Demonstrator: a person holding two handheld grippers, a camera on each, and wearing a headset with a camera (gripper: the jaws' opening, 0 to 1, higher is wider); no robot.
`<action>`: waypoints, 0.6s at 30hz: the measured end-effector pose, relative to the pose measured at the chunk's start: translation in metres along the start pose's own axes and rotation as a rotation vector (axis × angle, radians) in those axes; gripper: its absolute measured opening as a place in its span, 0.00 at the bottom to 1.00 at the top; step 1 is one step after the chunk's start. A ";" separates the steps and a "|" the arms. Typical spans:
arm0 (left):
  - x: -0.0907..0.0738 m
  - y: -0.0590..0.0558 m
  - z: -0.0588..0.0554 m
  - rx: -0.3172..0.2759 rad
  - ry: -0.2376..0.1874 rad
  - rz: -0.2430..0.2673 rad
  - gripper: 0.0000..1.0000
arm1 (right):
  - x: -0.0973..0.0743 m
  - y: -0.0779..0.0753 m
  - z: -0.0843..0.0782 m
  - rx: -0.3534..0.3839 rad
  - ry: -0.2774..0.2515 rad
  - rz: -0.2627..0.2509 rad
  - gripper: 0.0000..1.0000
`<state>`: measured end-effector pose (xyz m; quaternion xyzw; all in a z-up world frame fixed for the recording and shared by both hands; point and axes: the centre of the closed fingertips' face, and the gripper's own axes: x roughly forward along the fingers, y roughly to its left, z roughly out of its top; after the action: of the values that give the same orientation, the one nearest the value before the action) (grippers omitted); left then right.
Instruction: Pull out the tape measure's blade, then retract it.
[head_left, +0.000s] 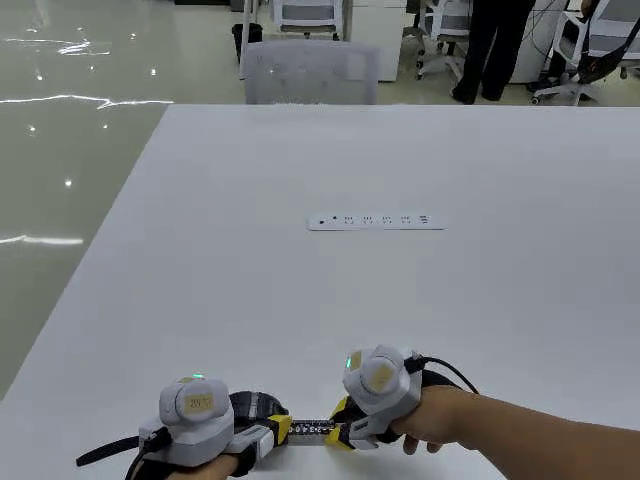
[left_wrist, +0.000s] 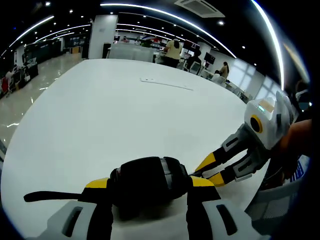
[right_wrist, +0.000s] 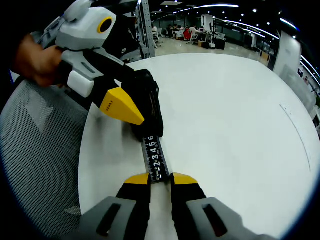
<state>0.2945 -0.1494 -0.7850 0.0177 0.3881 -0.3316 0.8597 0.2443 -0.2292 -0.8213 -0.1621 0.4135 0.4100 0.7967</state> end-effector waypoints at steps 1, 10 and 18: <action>0.000 0.000 0.000 -0.001 0.001 0.001 0.56 | 0.000 0.000 0.001 -0.001 0.000 0.001 0.13; 0.000 0.000 -0.001 0.002 0.002 0.002 0.56 | 0.004 0.001 0.005 -0.021 -0.001 0.003 0.13; 0.000 0.001 0.000 -0.005 0.003 0.003 0.56 | 0.008 0.002 0.010 -0.021 -0.006 0.008 0.13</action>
<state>0.2952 -0.1489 -0.7852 0.0166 0.3903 -0.3295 0.8595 0.2506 -0.2184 -0.8211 -0.1673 0.4075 0.4180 0.7945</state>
